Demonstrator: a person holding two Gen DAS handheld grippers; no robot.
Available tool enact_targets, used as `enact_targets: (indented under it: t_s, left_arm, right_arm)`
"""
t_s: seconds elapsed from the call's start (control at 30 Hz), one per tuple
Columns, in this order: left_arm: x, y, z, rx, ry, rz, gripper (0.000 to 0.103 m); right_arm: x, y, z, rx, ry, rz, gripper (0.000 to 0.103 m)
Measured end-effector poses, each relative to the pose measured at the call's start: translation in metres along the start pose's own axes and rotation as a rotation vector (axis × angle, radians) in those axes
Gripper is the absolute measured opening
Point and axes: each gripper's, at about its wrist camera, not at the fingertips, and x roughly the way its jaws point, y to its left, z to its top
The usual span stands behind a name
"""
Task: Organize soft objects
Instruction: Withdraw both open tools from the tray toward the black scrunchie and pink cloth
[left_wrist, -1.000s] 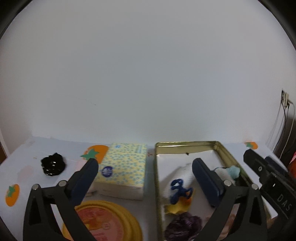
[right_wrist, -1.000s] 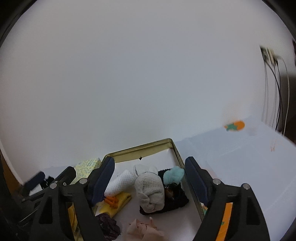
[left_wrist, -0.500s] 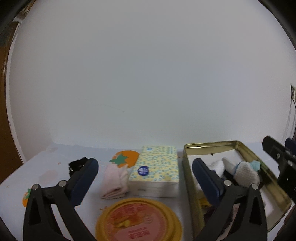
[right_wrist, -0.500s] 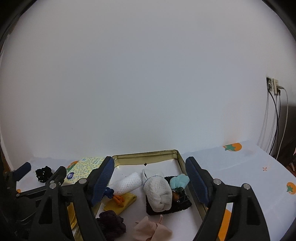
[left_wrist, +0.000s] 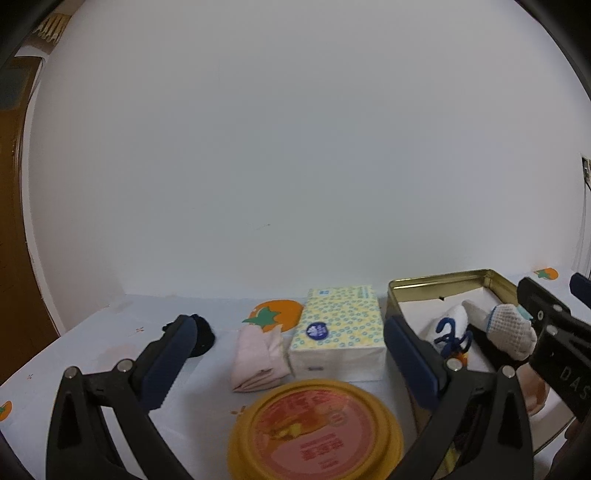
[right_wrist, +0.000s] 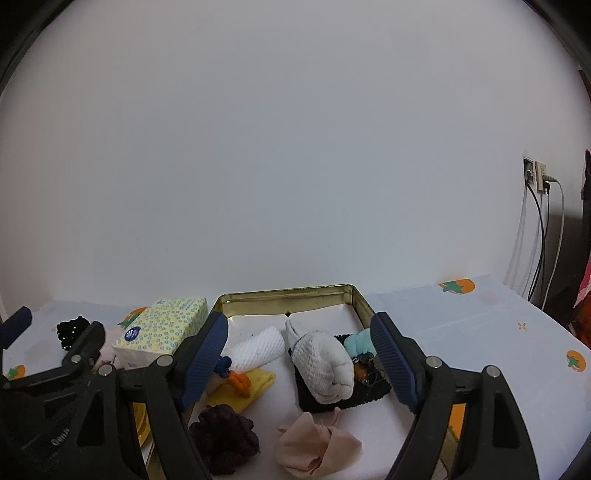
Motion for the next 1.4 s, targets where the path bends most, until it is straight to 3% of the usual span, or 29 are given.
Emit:
enact_targets:
  t_s: [0.53, 0.6, 0.67, 1.03, 1.4]
  left_arm:
    - [-0.003, 0.039, -0.009, 0.015, -0.010, 0.005, 0.103]
    - [-0.004, 0.045, -0.009, 0.011, -0.014, 0.007, 0.103]
    - [-0.004, 0.051, -0.010, 0.004, -0.014, 0.010, 0.103]
    - [-0.007, 0.084, -0.008, -0.046, -0.014, 0.009, 0.103]
    - [0.009, 0.134, -0.012, -0.071, 0.002, 0.059, 0.103]
  right_arm:
    - [-0.014, 0.019, -0.009, -0.021, -0.003, -0.109, 0.082]
    - [-0.017, 0.022, -0.009, -0.024, -0.005, -0.122, 0.090]
    - [-0.021, 0.027, -0.010, -0.026, -0.010, -0.121, 0.094]
    - [-0.031, 0.044, -0.014, -0.027, -0.008, -0.115, 0.094]
    - [-0.035, 0.084, -0.018, -0.039, -0.008, -0.082, 0.094]
